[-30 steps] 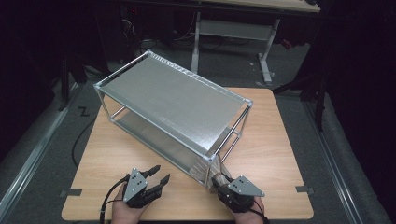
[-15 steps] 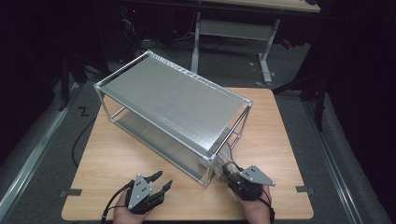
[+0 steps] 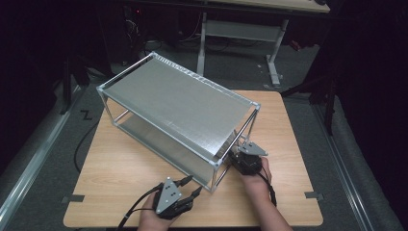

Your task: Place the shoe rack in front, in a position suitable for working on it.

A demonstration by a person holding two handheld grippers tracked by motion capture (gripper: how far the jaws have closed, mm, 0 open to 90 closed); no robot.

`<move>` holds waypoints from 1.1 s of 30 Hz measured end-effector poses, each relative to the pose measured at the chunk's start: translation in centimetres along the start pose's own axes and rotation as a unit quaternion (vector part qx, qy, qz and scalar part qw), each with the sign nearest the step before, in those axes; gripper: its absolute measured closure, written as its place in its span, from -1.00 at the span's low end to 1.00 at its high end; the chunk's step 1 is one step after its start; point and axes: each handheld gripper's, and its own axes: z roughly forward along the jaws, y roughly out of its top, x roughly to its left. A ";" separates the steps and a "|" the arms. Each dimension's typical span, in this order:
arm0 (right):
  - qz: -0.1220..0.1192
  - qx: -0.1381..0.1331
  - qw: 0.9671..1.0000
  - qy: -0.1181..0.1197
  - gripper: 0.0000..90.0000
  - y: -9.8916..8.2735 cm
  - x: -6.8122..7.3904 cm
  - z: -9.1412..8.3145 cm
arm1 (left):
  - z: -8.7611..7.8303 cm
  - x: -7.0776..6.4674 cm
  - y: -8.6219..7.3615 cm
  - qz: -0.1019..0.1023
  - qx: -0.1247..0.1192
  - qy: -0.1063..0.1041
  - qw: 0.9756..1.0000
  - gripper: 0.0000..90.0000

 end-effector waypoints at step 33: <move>-0.007 0.025 1.000 0.018 0.46 -2.8 1.8 -4.9 | -1.8 -2.1 -0.6 0.037 0.007 -0.023 0.999 0.57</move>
